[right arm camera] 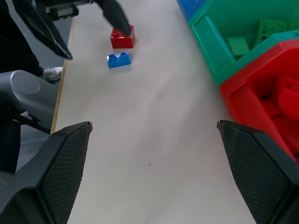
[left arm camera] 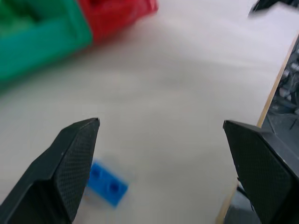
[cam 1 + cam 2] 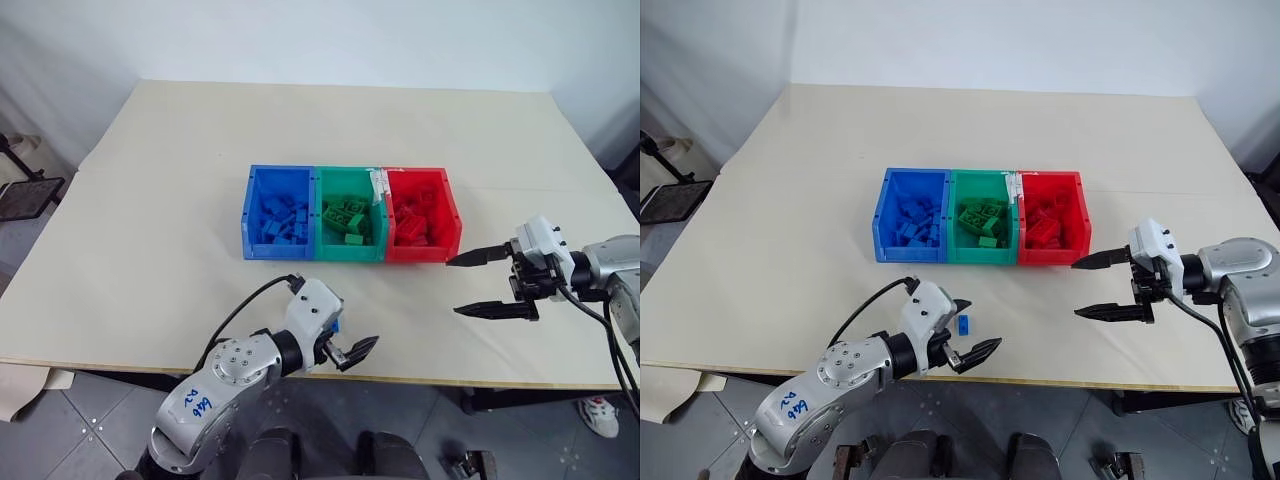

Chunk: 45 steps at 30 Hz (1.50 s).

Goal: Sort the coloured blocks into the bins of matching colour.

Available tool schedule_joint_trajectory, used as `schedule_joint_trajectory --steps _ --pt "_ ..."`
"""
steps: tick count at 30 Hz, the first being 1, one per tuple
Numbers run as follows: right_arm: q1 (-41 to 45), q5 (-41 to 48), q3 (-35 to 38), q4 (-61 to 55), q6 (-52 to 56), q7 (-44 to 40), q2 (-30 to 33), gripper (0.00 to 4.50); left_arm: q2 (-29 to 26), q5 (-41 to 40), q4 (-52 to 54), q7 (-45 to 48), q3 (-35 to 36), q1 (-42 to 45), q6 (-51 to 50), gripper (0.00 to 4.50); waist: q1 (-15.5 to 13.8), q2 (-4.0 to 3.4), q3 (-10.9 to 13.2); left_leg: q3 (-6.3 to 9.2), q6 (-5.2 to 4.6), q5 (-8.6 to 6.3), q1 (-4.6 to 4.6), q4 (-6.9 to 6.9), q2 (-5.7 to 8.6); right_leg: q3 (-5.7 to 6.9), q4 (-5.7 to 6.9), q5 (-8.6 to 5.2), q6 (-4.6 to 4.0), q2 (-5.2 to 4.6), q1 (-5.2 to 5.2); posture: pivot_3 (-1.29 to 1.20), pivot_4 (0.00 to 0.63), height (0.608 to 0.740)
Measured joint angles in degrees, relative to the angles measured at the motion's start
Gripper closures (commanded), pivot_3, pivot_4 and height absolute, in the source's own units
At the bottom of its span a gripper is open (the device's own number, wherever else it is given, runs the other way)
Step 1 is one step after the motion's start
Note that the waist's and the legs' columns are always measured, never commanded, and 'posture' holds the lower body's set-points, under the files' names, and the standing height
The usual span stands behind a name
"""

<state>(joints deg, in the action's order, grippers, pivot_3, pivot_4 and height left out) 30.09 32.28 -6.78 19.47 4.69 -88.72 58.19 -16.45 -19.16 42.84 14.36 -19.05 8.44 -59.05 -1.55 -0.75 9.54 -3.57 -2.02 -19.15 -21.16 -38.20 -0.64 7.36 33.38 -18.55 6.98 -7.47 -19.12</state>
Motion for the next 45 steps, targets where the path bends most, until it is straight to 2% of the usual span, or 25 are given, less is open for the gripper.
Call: schedule_joint_trajectory --steps 15,28,40,43,45 --pt "-1.81 0.92 -0.56 -0.09 0.6 0.0 1.62 0.02 -0.9 0.21 0.64 -1.24 -0.7 -1.43 -3.32 0.0 0.03 -0.01 -0.01 0.08 0.0 0.0 0.04 0.01 -0.02 0.08 -0.42 0.0 0.0 0.04 0.27 0.0 0.15 0.74" --pt "-3.49 0.81 2.1 -1.5 1.69 0.0 1.61 0.02 -1.8 2.0 -5.05 -0.42 -2.47 2.0 -1.01 0.0 0.03 -0.02 -0.01 0.13 0.0 0.0 0.05 0.01 -0.02 0.15 -0.43 0.0 0.0 0.05 0.33 0.0 0.15 0.74" --pt "-4.51 0.41 3.12 -1.54 1.83 0.0 1.61 0.02 -3.45 3.85 -4.24 -1.31 -4.86 4.59 -6.1 0.0 0.04 -0.03 -0.02 0.15 0.0 0.0 0.1 0.01 -0.02 0.15 -0.43 0.0 0.0 0.06 0.39 0.0 0.15 0.74" --pt "-4.5 0.29 3.44 -1.54 1.83 0.0 1.6 0.0 -3.28 3.88 -3.95 -1.72 -5.03 4.47 -7.21 0.58 0.03 -0.03 -0.02 0.16 0.0 0.0 0.11 0.01 -0.03 0.15 -0.43 0.0 0.0 0.07 0.39 0.0 0.15 0.74" --pt "-4.5 -0.07 3.62 -1.54 1.85 0.0 1.58 0.0 -3.3 4.04 -3.96 -2.01 -4.92 4.4 -7.31 1.17 0.03 -0.03 -0.02 0.16 0.0 0.0 0.11 0.01 -0.03 0.15 -0.43 0.0 0.0 0.07 0.39 0.0 0.15 0.74"
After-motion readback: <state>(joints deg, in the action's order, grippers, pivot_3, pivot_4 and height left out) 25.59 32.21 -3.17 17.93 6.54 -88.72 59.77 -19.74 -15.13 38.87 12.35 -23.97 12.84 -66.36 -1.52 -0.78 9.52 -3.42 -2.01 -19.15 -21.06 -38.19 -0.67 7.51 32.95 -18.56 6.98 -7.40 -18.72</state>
